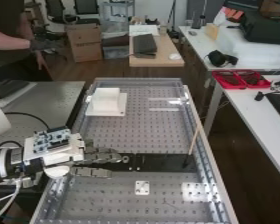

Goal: Grab the smaller nut and place it in the white container

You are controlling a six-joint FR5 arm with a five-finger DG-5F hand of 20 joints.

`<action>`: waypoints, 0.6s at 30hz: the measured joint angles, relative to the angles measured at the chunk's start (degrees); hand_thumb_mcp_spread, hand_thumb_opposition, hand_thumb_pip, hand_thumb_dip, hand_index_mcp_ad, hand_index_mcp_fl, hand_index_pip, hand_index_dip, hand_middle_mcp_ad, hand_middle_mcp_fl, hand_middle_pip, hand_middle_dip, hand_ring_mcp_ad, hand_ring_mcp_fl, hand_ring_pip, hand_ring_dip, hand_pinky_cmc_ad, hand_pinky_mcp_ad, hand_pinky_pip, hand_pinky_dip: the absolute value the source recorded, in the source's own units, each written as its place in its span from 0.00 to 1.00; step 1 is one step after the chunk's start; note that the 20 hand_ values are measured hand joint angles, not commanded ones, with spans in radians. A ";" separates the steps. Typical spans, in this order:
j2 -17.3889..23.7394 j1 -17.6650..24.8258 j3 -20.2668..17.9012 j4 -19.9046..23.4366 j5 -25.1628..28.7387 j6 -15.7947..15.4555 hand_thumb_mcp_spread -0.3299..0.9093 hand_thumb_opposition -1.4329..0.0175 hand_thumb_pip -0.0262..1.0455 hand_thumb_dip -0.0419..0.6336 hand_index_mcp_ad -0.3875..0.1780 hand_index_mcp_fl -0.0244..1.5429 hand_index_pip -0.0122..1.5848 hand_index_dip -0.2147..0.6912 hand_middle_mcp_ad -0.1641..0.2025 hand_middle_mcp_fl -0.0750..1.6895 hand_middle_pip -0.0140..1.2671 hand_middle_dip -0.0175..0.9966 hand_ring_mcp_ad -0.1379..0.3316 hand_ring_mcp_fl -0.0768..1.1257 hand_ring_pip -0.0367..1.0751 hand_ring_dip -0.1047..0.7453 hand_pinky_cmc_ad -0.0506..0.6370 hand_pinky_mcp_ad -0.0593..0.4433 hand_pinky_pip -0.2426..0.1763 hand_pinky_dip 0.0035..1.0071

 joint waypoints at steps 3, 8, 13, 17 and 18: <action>0.00 0.16 -0.04 0.26 0.17 0.23 0.64 0.35 0.67 0.47 0.37 0.23 0.93 0.26 0.63 0.16 0.11 0.24 0.57 0.07 0.12 0.21 0.61 0.69 0.55 0.21; 0.20 0.38 -0.02 0.27 0.31 0.36 0.64 0.33 0.66 0.47 0.37 0.24 0.94 0.26 0.64 0.16 0.11 0.24 0.57 0.07 0.12 0.21 0.60 0.69 0.55 0.21; 1.08 0.61 -0.04 0.10 0.25 0.76 0.66 0.28 0.60 0.39 0.36 0.31 0.94 0.26 0.64 0.16 0.11 0.24 0.57 0.08 0.11 0.22 0.59 0.69 0.55 0.21; 2.25 0.79 -0.03 -0.09 -0.06 1.07 0.66 0.28 0.59 0.39 0.35 0.35 0.96 0.27 0.64 0.16 0.11 0.24 0.57 0.07 0.12 0.22 0.59 0.69 0.55 0.21; 2.66 0.86 -0.03 -0.38 -0.23 1.08 0.66 0.28 0.59 0.39 0.35 0.35 0.96 0.27 0.64 0.16 0.11 0.24 0.57 0.07 0.12 0.22 0.59 0.69 0.55 0.21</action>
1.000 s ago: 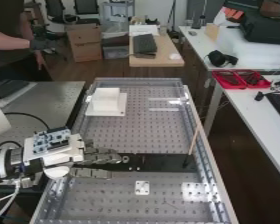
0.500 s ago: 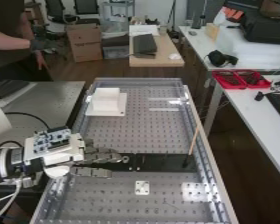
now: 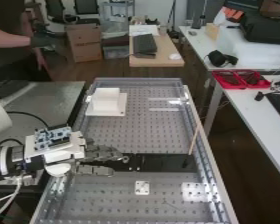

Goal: Grab the smaller nut and place it in the white container

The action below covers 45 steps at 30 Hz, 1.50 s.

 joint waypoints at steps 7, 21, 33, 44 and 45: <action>2.42 0.19 -0.46 -0.21 -0.84 0.86 0.66 0.28 0.59 0.39 0.35 0.35 0.96 0.27 0.63 0.16 0.11 0.24 0.57 0.07 0.12 0.22 0.59 0.69 0.55 0.21; 15.34 2.97 -2.30 -2.97 -2.15 5.86 0.66 0.28 0.59 0.39 0.35 0.35 0.96 0.27 0.64 0.16 0.11 0.24 0.57 0.07 0.12 0.22 0.59 0.69 0.55 0.21; 24.84 9.19 -3.21 -10.06 6.28 9.11 0.66 0.28 0.59 0.39 0.35 0.35 0.96 0.28 0.63 0.18 0.11 0.24 0.56 0.07 0.12 0.22 0.59 0.69 0.55 0.21; 28.75 15.72 -6.52 -10.52 16.36 12.42 0.66 0.28 0.59 0.39 0.35 0.35 0.96 0.28 0.64 0.18 0.11 0.24 0.56 0.07 0.12 0.22 0.59 0.68 0.55 0.21; 29.45 16.70 -7.06 -10.35 17.68 13.23 0.66 0.28 0.59 0.39 0.35 0.35 0.95 0.28 0.65 0.18 0.11 0.24 0.57 0.07 0.12 0.22 0.59 0.68 0.55 0.21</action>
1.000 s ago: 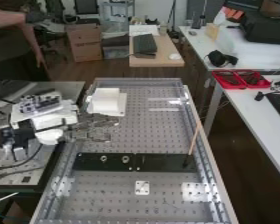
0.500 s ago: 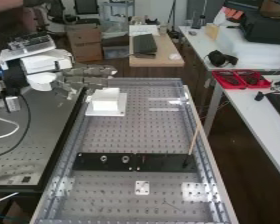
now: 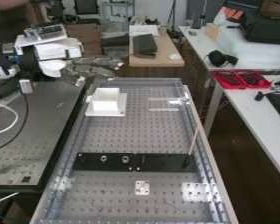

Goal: Grab the smaller nut and place it in the white container

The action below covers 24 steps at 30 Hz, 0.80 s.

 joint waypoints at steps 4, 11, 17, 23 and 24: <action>1.88 2.97 -1.66 0.33 3.72 1.81 0.66 0.28 0.59 0.39 0.35 0.35 0.95 0.29 0.65 0.18 0.11 0.24 0.57 0.07 0.12 0.22 0.59 0.68 0.55 0.21; 5.12 10.31 -5.64 1.22 12.38 4.67 0.66 0.28 0.59 0.39 0.35 0.35 0.95 0.29 0.65 0.18 0.11 0.24 0.57 0.07 0.12 0.22 0.59 0.69 0.55 0.21; 6.13 15.39 -8.39 2.19 16.85 6.01 0.66 0.28 0.59 0.39 0.35 0.35 0.94 0.31 0.65 0.18 0.11 0.24 0.57 0.07 0.12 0.23 0.59 0.69 0.55 0.21; 5.72 19.36 -10.80 2.90 18.60 6.06 0.66 0.28 0.59 0.39 0.35 0.35 0.94 0.32 0.65 0.18 0.11 0.24 0.57 0.07 0.12 0.23 0.59 0.69 0.55 0.21; 5.51 20.00 -11.27 3.17 18.62 6.07 0.66 0.28 0.59 0.39 0.35 0.35 0.94 0.32 0.65 0.18 0.11 0.24 0.57 0.07 0.12 0.23 0.59 0.69 0.55 0.21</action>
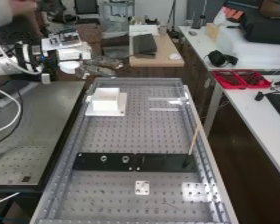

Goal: Grab the smaller nut and place it in the white container

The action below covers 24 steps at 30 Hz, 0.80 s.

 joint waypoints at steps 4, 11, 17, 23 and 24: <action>-0.67 1.74 -1.26 1.15 -0.17 0.09 0.66 0.28 0.59 0.39 0.35 0.35 0.94 0.32 0.65 0.18 0.11 0.24 0.57 0.07 0.12 0.23 0.59 0.69 0.55 0.21; -2.90 5.00 -2.40 3.86 0.72 0.21 0.66 0.28 0.59 0.39 0.35 0.35 0.94 0.32 0.65 0.18 0.11 0.24 0.57 0.08 0.12 0.23 0.59 0.69 0.55 0.21; -5.85 7.85 -2.59 6.33 2.92 0.10 0.66 0.28 0.59 0.39 0.35 0.35 0.94 0.32 0.65 0.18 0.11 0.24 0.57 0.08 0.12 0.23 0.59 0.69 0.55 0.21; -9.03 9.91 -1.75 7.83 4.60 0.33 0.66 0.28 0.59 0.39 0.35 0.35 0.94 0.32 0.65 0.18 0.11 0.24 0.57 0.08 0.12 0.23 0.59 0.69 0.55 0.21; -9.62 10.28 -1.51 8.10 4.90 0.40 0.66 0.28 0.59 0.39 0.35 0.35 0.94 0.32 0.65 0.18 0.11 0.24 0.57 0.08 0.12 0.23 0.59 0.69 0.55 0.21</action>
